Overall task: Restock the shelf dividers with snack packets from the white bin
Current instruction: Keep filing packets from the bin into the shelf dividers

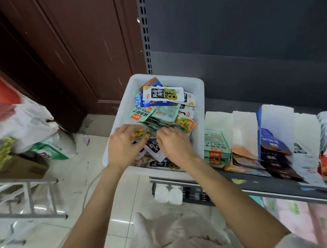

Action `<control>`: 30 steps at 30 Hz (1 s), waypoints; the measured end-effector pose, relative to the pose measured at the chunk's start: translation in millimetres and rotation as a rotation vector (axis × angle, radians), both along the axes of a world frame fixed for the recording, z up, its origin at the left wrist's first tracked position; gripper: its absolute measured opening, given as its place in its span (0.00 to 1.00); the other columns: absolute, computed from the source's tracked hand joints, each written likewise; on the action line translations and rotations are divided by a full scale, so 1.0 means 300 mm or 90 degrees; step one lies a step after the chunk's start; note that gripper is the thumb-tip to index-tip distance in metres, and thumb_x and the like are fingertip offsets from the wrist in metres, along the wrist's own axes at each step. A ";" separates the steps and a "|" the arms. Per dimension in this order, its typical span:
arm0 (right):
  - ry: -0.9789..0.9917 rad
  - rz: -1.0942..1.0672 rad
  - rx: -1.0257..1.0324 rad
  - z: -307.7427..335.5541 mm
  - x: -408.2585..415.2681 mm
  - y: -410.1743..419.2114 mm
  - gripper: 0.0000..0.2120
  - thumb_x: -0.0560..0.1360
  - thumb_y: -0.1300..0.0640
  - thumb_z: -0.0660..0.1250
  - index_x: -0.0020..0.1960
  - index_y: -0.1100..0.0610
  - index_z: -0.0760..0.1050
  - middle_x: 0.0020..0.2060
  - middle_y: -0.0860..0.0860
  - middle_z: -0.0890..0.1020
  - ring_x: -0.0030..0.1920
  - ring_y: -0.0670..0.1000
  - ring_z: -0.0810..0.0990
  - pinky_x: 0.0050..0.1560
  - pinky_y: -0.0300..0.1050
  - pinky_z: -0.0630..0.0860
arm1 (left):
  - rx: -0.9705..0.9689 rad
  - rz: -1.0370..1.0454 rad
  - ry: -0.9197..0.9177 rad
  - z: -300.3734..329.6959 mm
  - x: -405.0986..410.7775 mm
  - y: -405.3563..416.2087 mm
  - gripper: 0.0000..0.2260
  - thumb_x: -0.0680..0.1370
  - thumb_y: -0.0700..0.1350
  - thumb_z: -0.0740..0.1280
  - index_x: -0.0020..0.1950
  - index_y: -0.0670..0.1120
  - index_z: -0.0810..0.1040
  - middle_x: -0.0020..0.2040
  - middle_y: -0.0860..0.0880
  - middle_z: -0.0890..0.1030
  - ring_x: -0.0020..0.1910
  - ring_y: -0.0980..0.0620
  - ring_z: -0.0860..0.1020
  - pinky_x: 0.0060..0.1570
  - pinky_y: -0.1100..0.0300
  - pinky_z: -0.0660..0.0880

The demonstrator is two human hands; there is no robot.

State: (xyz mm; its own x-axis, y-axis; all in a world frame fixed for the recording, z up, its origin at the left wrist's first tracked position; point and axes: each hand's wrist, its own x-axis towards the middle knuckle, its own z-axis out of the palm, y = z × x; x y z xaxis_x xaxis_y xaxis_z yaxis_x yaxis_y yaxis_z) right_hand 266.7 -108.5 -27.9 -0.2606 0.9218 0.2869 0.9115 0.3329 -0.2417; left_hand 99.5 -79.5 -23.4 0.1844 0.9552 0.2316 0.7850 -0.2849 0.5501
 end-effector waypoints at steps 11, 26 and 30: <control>0.875 -0.311 -0.301 0.145 0.194 -0.090 0.02 0.80 0.57 0.60 0.48 0.52 0.68 0.53 0.52 0.80 0.52 0.50 0.81 0.36 0.40 0.76 | -0.495 -0.017 -0.565 0.153 0.177 -0.063 0.10 0.77 0.44 0.66 0.58 0.48 0.77 0.48 0.48 0.84 0.44 0.54 0.82 0.40 0.65 0.77; 0.236 -0.462 0.230 0.418 0.740 -0.509 0.05 0.76 0.61 0.67 0.51 0.59 0.79 0.43 0.46 0.80 0.42 0.46 0.76 0.45 0.33 0.70 | -0.006 -0.472 -0.240 0.302 0.806 -0.130 0.07 0.72 0.42 0.73 0.49 0.48 0.84 0.43 0.56 0.80 0.41 0.57 0.78 0.38 0.65 0.73; 0.237 -0.530 0.275 0.332 0.847 -0.578 0.05 0.75 0.64 0.67 0.48 0.60 0.81 0.43 0.51 0.83 0.41 0.46 0.77 0.46 0.34 0.74 | 0.035 -0.503 -0.220 0.243 1.000 -0.149 0.06 0.72 0.43 0.72 0.48 0.50 0.84 0.45 0.54 0.81 0.41 0.57 0.78 0.37 0.58 0.76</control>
State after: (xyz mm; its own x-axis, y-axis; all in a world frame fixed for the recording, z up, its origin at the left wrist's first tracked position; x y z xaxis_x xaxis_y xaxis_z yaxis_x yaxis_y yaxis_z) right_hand 520.7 -282.1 71.8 0.5933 0.5673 0.5711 0.7846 -0.2489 -0.5678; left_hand 399.5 -124.4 49.6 0.7004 0.5629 0.4389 0.1368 -0.7094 0.6914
